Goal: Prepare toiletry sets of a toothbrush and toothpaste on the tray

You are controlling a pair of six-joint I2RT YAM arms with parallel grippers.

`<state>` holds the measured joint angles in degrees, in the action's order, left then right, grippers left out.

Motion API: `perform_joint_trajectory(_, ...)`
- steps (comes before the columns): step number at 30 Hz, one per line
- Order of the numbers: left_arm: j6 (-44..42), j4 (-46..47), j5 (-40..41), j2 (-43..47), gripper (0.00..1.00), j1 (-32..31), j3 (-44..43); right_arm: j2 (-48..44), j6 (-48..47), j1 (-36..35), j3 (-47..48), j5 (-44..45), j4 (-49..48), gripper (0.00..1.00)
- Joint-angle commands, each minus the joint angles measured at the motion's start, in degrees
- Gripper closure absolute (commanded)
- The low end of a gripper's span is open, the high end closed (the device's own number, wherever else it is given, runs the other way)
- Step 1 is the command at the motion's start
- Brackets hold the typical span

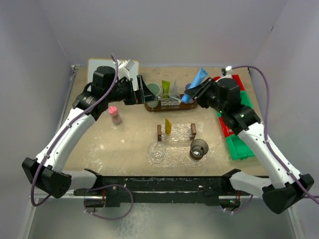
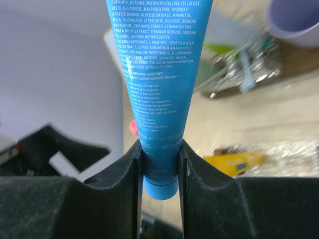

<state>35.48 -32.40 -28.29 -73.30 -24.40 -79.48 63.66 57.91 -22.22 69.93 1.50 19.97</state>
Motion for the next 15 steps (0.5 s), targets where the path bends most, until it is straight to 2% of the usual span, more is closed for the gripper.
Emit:
perform_joint_trajectory(1,4.6,9.8,-4.1,-1.3,0.02,-3.4,-1.3,2.2,5.6,-8.4,1.6,1.3,-3.4,0.69)
perform_joint_trajectory(6,-0.5,4.9,2.9,-4.6,0.03,-9.4,-5.4,6.2,7.5,-14.8,5.0,2.1,-4.5,0.69)
perform_joint_trajectory(13,-5.3,-0.9,6.6,-7.7,0.19,-11.9,-8.7,8.2,9.9,-17.1,6.4,1.0,-5.3,0.69)
perform_joint_trajectory(15,-5.8,-1.4,7.2,-7.4,0.2,-12.0,-8.1,8.0,10.0,-17.2,6.5,1.7,-5.0,0.69)
